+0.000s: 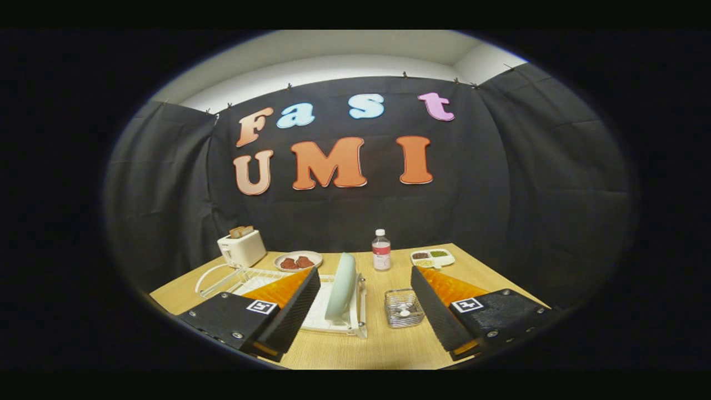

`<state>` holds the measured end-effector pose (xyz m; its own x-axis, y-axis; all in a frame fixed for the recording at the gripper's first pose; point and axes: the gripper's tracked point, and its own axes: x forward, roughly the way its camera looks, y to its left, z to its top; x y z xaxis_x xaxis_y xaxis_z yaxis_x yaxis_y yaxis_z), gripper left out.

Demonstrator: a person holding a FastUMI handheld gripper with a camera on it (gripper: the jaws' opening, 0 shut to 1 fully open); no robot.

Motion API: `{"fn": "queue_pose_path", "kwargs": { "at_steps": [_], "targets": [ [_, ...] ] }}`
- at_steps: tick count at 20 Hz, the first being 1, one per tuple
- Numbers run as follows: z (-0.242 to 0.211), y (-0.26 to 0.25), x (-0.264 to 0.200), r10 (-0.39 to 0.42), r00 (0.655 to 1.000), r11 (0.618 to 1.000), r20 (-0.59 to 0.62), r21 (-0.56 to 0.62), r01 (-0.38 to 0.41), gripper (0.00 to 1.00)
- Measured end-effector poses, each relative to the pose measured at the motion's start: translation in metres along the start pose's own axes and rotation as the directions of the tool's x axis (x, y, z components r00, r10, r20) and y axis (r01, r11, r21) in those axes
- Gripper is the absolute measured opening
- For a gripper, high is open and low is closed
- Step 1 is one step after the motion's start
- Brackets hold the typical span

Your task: Take the plate from the dish rack, then take the spoon from the basket and place it into the plate.

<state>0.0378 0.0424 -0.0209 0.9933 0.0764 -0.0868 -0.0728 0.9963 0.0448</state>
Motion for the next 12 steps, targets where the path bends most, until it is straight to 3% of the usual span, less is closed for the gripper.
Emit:
{"fn": "queue_pose_path", "kwargs": {
  "at_steps": [3, 9, 12],
  "targets": [
    [-0.008, 0.013, 0.021, 0.042, 0.998, 0.999, -0.055, 0.014, -0.041, 0.98],
    [-0.030, 0.027, 0.081, 0.048, 0.978, 0.998, -0.204, 0.049, -0.038, 0.95],
    [-0.044, 0.023, 0.109, 0.013, 0.966, 0.999, -0.257, 0.035, -0.005, 0.90]
  ]
}}
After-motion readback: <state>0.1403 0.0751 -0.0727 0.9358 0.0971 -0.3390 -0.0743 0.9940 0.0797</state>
